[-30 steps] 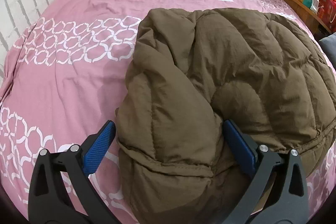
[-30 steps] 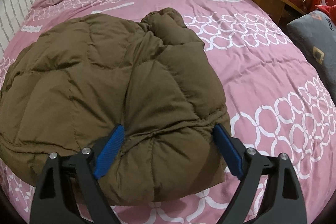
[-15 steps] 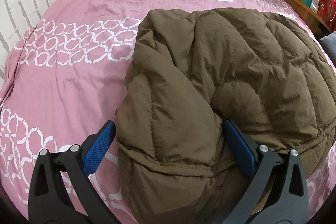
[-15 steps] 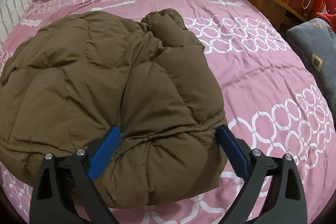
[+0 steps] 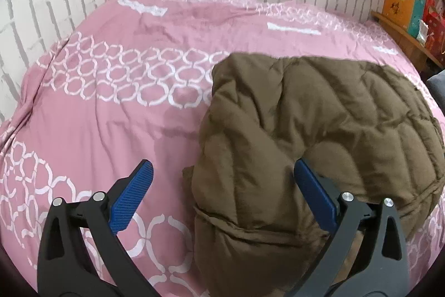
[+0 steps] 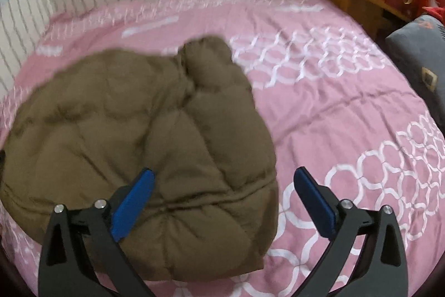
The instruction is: Fold large clothes
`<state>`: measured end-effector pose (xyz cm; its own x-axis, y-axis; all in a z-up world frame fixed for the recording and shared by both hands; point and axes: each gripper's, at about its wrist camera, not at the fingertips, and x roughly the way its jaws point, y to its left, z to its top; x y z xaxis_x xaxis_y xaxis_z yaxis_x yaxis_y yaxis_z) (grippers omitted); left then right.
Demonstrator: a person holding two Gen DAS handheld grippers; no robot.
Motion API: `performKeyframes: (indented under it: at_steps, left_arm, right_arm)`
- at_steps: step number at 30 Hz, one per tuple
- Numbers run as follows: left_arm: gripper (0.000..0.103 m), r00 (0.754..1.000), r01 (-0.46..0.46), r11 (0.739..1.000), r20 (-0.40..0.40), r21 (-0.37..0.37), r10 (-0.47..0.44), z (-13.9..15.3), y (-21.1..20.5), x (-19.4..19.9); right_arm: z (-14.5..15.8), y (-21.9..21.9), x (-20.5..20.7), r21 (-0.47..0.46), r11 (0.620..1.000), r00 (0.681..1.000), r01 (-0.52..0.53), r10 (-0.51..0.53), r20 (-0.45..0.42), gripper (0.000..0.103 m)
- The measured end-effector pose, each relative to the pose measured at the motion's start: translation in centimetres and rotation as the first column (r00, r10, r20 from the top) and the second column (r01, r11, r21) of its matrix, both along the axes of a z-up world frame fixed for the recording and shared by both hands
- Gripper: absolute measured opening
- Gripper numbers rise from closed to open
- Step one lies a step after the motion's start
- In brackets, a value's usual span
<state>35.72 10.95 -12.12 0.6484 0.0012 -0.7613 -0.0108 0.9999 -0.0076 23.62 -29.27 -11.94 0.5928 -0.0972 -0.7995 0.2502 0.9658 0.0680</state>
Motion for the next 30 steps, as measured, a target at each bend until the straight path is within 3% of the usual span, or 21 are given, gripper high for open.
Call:
performKeyframes:
  at_steps: [2,5,9,17,19,23,27,29,30]
  left_arm:
    - [0.100,1.000,0.001,1.000,0.000,0.003,-0.001,-0.2,0.1,0.2]
    - [0.100,1.000,-0.008,1.000,0.028,0.028,0.007,0.3,0.1,0.2]
    - [0.100,1.000,-0.016,1.000,0.020,0.010,0.016,0.2,0.5,0.7]
    - [0.100,1.000,-0.013,1.000,0.010,-0.012,0.013,-0.2,1.8,0.7]
    - [0.100,1.000,-0.008,1.000,0.007,-0.009,0.008,-0.3,1.7,0.7]
    - [0.100,1.000,0.001,1.000,0.005,-0.018,-0.001,-0.1,1.9,0.6]
    - [0.100,1.000,0.006,0.999,0.003,-0.047,-0.006,0.5,2.1,0.4]
    - [0.100,1.000,0.008,0.999,0.009,-0.046,-0.008,0.7,2.1,0.3]
    - [0.100,1.000,0.005,0.999,0.012,-0.038,-0.005,0.7,2.2,0.2]
  right_arm:
    - [-2.0,0.6,0.5,0.039,0.998,0.998,-0.044,0.046,-0.048,0.101]
    - [-2.7,1.5,0.6,0.013,0.998,0.997,-0.062,0.063,-0.052,0.101]
    - [-3.9,2.0,0.3,0.051,0.995,0.991,-0.089,0.094,-0.097,0.101]
    - [-5.0,2.2,0.7,0.000,0.995,0.986,-0.096,0.095,-0.135,0.101]
    - [-5.4,2.0,0.8,0.050,0.996,0.988,-0.069,0.075,-0.138,0.101]
    - [-6.4,-0.1,0.1,0.247,0.969,0.990,-0.002,0.037,-0.138,0.101]
    - [-6.3,0.8,0.5,0.235,0.972,0.984,-0.010,0.050,-0.168,0.101]
    - [-6.4,1.7,1.1,0.251,0.967,0.982,-0.037,0.082,-0.170,0.092]
    - [-6.2,2.2,1.9,0.265,0.962,0.981,-0.060,0.106,-0.163,0.082]
